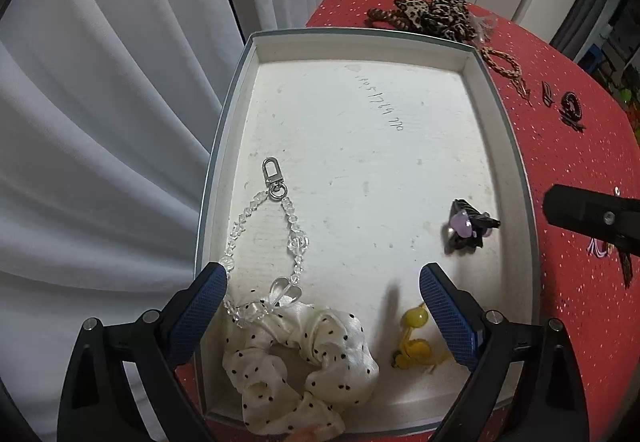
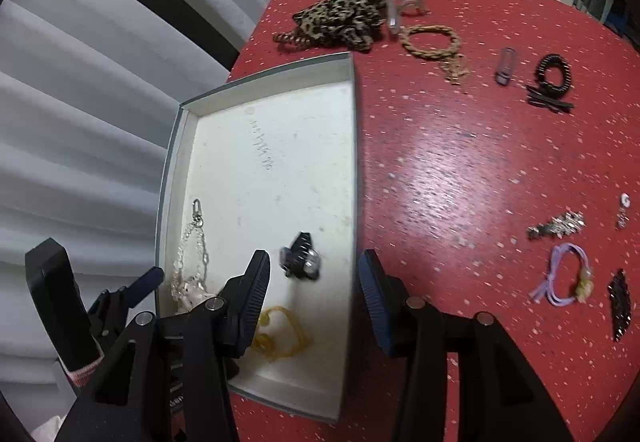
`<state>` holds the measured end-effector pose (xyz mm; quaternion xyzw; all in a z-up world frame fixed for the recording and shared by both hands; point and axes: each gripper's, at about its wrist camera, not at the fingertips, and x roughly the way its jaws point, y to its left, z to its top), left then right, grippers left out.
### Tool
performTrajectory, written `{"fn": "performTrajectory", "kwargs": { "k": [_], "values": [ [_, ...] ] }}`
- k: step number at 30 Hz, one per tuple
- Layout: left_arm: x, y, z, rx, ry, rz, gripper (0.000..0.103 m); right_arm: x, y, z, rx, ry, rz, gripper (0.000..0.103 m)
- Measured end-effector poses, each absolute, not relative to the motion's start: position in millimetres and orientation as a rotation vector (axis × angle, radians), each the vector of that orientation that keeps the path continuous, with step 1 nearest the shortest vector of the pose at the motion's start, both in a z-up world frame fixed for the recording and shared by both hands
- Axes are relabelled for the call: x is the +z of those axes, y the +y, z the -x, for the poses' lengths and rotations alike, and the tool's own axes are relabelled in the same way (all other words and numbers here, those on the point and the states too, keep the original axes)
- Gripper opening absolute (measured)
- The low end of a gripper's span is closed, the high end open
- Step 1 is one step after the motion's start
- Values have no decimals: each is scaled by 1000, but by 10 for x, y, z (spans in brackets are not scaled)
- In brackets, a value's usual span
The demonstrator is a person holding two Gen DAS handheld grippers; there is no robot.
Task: Organize jewelry
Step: 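Open both tools to release bead strap and claw clip into the tray, then move both open tools back over the remaining jewelry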
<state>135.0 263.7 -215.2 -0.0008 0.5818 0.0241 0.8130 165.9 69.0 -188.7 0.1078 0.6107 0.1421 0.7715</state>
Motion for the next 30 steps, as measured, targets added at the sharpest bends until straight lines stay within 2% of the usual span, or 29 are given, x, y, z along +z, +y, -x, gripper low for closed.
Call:
{"fn": "performTrajectory", "kwargs": {
  "k": [2,8,10,11,12,30],
  "values": [
    [-2126,2610,-1365,54,1240,-6,103,-1877,613,-1615,296,1326,-243,61],
    [-2014,2571,-1297,54,1246,-24,103,-1846,365,-1472,254,1346,-265,64],
    [-1977,2550,-1274,54,1247,-32,103,-1834,291,-1424,243,1349,-272,70],
    [-1953,2533,-1258,54,1249,-35,103,-1826,259,-1405,241,1347,-280,80],
    [-1930,2519,-1247,53,1249,-38,103,-1817,227,-1382,239,1344,-289,82],
    [-1508,1840,-853,-40,1242,-179,103,-1736,-659,-659,104,1367,-349,88]
  ]
}}
